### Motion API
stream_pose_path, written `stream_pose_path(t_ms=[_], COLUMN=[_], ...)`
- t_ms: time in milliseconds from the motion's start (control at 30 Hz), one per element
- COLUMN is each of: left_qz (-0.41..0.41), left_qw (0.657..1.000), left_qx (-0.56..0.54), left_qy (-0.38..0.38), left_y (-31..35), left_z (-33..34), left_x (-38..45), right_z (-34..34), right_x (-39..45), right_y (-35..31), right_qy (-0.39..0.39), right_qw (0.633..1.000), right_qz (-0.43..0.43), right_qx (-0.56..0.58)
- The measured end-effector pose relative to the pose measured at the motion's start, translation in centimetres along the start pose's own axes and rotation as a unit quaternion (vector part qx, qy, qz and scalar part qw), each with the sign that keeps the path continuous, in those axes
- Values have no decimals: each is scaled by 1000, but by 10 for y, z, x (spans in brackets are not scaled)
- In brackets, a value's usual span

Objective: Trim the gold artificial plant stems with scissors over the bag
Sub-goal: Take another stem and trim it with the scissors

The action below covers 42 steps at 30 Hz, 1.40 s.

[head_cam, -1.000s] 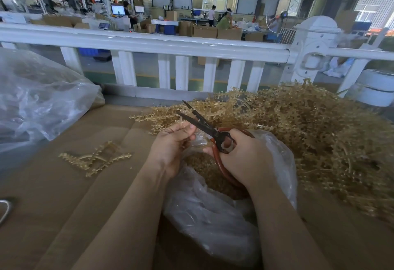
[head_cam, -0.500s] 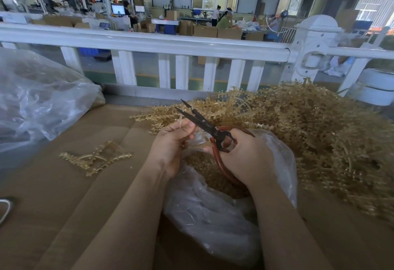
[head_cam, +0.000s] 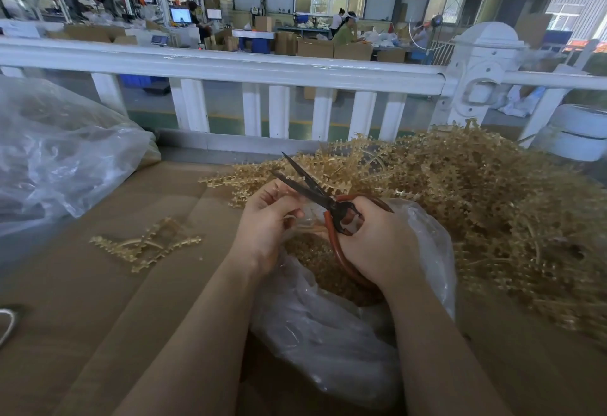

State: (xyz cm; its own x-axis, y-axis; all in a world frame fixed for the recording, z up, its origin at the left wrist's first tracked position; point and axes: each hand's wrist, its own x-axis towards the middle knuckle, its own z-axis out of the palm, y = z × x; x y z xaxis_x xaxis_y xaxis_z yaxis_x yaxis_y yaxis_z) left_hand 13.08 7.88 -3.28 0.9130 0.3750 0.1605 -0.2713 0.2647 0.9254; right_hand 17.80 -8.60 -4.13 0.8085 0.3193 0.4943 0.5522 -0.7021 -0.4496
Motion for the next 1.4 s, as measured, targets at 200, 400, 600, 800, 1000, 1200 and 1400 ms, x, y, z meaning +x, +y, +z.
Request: stream_pose_path(t_ms=[200,400,600,800,1000,1200,1400], left_qz=[51,38,7,24,83,76,64], left_qw=[998,999,999,1000,994,995,996], left_qx=[22,10,-47,1,43,16,31], left_qy=[5,26,17,21,61,61,45], left_y=[-3,-4,-2,-3,-4,-6,-7], left_z=[0,0,-2,2,0,9,11], left_x=[0,1,2,-2,0,-1,-2], right_z=[-1,1,2,2,2,3,5], right_x=[0,1,2,1,1,1,1], right_y=[1,1,3,1,0,-1,0], right_qy=[-3,-17,-18,-12,-19,-5,21], right_qw=[1000,1000,1000,1000,1000,1000,999], right_qz=[2,-7,2,7,3,7,10], right_qx=[4,-6,9,13,0,-19,-31])
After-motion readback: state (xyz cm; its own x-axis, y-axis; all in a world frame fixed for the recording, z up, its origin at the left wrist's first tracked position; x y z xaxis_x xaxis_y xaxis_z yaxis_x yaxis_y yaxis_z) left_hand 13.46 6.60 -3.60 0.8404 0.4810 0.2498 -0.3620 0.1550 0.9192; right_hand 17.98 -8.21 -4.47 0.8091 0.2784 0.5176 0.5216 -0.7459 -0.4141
